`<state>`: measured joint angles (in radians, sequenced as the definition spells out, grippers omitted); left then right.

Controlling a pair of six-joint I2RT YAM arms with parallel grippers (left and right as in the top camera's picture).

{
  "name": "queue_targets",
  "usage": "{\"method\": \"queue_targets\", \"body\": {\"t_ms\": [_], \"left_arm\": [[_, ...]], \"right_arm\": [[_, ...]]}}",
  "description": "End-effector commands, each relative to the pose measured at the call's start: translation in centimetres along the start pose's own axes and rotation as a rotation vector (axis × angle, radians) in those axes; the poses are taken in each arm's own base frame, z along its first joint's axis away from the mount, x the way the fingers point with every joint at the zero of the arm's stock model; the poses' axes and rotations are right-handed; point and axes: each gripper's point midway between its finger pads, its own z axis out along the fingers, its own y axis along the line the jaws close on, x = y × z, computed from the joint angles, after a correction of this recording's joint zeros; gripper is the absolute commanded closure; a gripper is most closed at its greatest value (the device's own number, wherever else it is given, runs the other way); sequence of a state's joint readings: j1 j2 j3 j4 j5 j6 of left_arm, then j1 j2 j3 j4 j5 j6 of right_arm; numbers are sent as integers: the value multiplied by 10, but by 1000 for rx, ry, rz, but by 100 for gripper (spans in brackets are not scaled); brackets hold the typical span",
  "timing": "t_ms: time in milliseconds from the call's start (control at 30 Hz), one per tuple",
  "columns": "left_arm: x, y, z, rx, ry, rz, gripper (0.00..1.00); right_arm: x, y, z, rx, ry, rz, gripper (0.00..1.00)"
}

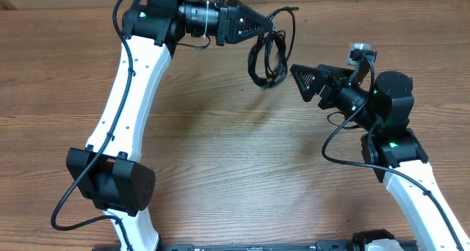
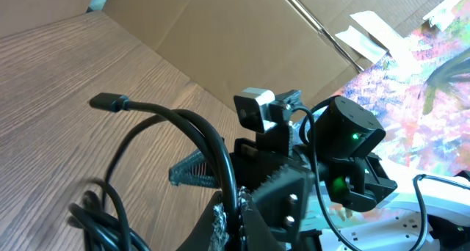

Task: Untangle cables

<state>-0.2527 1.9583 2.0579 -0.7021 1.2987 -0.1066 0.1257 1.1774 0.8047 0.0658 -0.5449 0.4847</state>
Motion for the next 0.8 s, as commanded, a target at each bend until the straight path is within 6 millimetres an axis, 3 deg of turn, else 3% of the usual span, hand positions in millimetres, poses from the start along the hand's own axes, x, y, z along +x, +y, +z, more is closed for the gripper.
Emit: {"method": "queue_targets", "body": {"t_ms": [0,167,300,533,767], "left_arm": [[-12,-25,-7,25,-16,52,96],[-11,-28,-1,31,-8,54,96],[-9,-21,15,-36,1,13,96],[-25,-14,22,-105,-58,-100,96],[-40,-21,25,-78,-103,-182,96]], "right_arm": [[8,28,-2,-165,53,-77,0],[7,49,-7,-278,61,-122,0],[12,71,-15,-403,97,-163,0],[19,74,-17,-428,131,-151,0],[20,73,-17,-426,133,-148,0]]}}
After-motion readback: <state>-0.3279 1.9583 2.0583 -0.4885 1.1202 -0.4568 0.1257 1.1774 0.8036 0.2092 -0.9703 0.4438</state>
